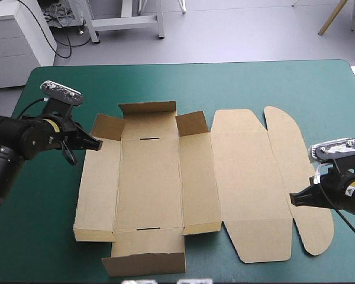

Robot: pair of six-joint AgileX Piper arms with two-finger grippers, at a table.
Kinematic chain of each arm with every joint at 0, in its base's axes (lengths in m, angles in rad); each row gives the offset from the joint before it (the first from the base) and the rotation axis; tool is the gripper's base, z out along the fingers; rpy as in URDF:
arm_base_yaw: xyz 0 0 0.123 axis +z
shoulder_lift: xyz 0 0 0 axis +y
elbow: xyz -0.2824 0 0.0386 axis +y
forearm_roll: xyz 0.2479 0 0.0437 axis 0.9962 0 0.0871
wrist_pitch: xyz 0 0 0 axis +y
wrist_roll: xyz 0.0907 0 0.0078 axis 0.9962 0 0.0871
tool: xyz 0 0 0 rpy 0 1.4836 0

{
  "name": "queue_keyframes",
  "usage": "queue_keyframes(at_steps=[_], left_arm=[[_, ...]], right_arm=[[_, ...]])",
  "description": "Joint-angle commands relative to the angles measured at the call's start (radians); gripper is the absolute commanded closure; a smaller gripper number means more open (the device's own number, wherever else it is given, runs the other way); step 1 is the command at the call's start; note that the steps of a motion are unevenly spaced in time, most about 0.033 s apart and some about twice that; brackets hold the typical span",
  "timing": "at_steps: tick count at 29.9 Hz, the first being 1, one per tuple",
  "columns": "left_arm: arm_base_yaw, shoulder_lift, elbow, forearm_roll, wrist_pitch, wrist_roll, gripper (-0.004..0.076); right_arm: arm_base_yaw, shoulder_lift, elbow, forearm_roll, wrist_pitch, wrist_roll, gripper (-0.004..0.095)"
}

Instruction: Fold the box

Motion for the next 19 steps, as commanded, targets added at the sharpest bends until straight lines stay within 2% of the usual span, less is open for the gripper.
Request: queue_keyframes(at_steps=[1,6,11,15,19], left_arm=[[0.202,0.028,-0.044,-0.253,-0.018,0.188,0.0709],[0.511,0.071,-0.044,-0.574,0.076,0.401,0.0709],[0.833,0.104,-0.044,-0.828,0.277,0.604,0.0709],[1.037,0.121,-0.044,-0.956,0.273,0.62,0.0709],[1.145,0.123,-0.044,-0.976,0.273,0.607,0.0709]], right_arm=[[-0.009,-0.036,-0.001,0.023,-0.069,-0.001,0.0927],[-0.009,-0.045,0.05,0.027,-0.084,-0.001,0.0927],[-0.009,-0.045,0.106,0.023,-0.092,-0.001,0.0927],[-0.009,-0.045,0.132,0.023,-0.102,-0.001,0.0927],[-0.009,-0.045,0.134,0.019,-0.127,-0.001,0.0927]])
